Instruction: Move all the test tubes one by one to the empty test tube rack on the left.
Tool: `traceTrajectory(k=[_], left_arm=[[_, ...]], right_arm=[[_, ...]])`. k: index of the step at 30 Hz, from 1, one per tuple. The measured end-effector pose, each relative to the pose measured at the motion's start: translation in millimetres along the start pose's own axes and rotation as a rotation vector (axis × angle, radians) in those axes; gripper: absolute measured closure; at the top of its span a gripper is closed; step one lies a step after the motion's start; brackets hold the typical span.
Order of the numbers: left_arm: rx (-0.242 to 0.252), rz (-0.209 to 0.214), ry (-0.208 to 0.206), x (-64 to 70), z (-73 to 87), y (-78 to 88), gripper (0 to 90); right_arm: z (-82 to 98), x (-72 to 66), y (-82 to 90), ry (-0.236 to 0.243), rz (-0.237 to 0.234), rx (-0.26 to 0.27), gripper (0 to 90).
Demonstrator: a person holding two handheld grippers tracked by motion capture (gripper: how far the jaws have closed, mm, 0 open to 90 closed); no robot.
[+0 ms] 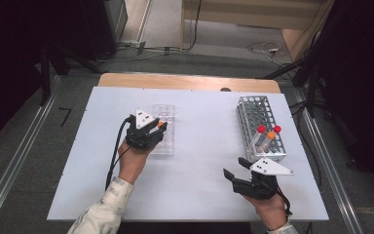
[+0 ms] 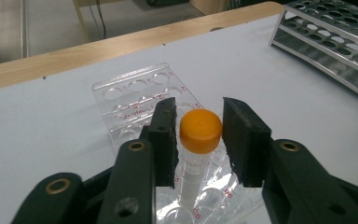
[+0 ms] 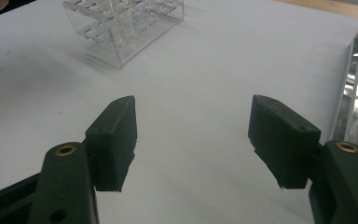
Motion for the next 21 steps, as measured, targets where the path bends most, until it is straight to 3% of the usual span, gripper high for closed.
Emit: traceTrajectory(k=[3,7,12,21], left_arm=[[0.002,-0.025,0.014,-3.0,-1.1,3.2,51.8],[0.009,-0.027,0.038,-4.2,-1.7,8.5,40.0],[0.024,0.051,0.095,1.5,-2.1,19.2,23.2],[0.044,0.094,0.128,3.8,0.6,38.6,18.0]], right_arm=[[-0.4,1.3,-0.1,-0.002,0.002,0.001,30.1],[-1.3,2.4,1.3,-0.006,0.005,0.006,29.6],[-0.6,3.4,0.8,-0.009,0.009,0.004,29.6],[-2.1,6.1,2.3,-0.01,0.014,0.012,29.6]])
Point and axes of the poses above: each handheld gripper's, and its own axes: y roughly backward along the jaws, z roughly out of its underside, x roughly to its right, the point moved 9 cm from there along -y, roughly forward along the jaws, and after that the axes turned 13 degrees about -y, right-handed, at the moved point
